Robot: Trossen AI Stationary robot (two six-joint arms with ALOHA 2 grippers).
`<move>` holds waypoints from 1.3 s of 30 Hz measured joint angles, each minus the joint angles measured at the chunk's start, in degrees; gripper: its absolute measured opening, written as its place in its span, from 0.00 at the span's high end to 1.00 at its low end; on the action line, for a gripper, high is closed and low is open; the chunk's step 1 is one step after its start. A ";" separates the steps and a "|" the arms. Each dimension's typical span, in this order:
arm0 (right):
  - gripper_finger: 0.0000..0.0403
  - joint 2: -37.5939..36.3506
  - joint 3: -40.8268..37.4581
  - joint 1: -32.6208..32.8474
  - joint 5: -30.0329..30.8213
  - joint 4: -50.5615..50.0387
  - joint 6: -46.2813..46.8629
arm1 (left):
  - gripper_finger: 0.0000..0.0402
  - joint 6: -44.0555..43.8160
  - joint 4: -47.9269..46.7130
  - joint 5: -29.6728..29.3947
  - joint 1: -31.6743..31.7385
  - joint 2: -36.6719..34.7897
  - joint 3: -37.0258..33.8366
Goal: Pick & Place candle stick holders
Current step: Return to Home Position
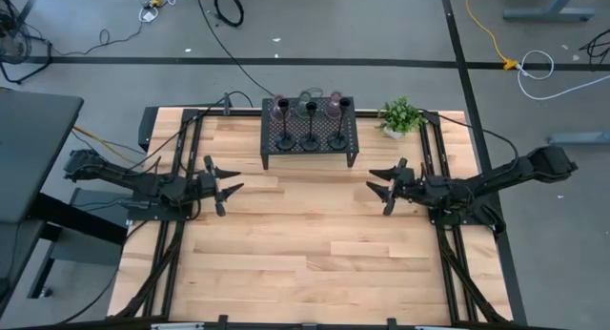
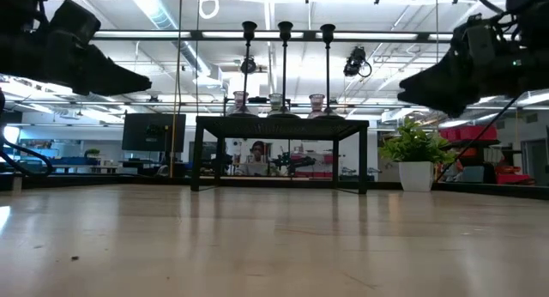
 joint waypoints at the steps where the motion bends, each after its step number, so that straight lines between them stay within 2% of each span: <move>1: 0.51 0.03 0.00 0.01 -0.12 -0.91 1.20 | 0.59 0.37 0.01 -0.01 0.00 0.02 0.00; 11: 0.51 0.01 0.00 0.01 -6.43 -2.89 1.41 | 0.59 0.33 0.18 0.56 0.00 0.02 -0.02; 17: 0.51 -0.16 0.02 0.01 -7.54 -3.47 1.23 | 0.59 0.33 0.18 0.58 0.00 0.01 -0.04; 21: 0.51 -3.31 0.02 0.01 -7.05 -4.20 1.23 | 0.59 0.33 -0.47 0.67 -0.63 -2.13 -0.07; 32: 0.51 -22.33 0.02 0.03 -7.43 -9.81 1.23 | 0.59 0.33 -0.28 0.60 -0.81 -15.98 -0.07; 39: 0.51 -33.69 0.02 0.03 -7.38 -10.33 1.23 | 0.59 0.33 0.79 0.62 -0.70 -16.17 -0.09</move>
